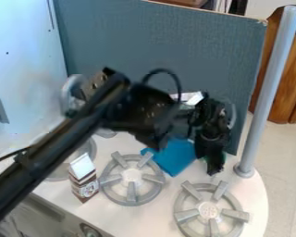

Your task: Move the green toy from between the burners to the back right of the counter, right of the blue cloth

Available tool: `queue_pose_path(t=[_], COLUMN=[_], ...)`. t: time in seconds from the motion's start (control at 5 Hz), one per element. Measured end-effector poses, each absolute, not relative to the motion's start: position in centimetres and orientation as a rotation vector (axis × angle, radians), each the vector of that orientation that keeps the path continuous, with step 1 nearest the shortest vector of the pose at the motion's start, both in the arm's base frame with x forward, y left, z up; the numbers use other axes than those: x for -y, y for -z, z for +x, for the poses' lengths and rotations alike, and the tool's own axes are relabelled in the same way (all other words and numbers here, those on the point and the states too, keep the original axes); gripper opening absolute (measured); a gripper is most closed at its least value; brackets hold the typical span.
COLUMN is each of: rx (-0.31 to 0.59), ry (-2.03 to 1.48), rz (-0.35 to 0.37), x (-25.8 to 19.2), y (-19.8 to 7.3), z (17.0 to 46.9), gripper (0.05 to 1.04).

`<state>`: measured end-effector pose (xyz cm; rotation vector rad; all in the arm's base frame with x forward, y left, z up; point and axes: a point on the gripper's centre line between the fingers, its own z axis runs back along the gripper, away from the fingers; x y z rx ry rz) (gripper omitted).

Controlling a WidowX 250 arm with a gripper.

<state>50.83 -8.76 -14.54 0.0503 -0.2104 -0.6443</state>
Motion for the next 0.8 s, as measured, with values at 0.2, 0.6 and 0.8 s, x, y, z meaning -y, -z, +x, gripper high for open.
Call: queue_pose_path(t=[0.2, 0.6, 0.8], rx=[0.194, 0.208, 0.239], ry=[0.644, 0.618, 0.592], rz=[0.048, 0.004, -0.031], x=[9.0, 7.8, 4.7], y=[14.8, 13.6, 10.5], z=[50.6, 48.2, 46.8], gripper=[0.995, 0.997, 0.999])
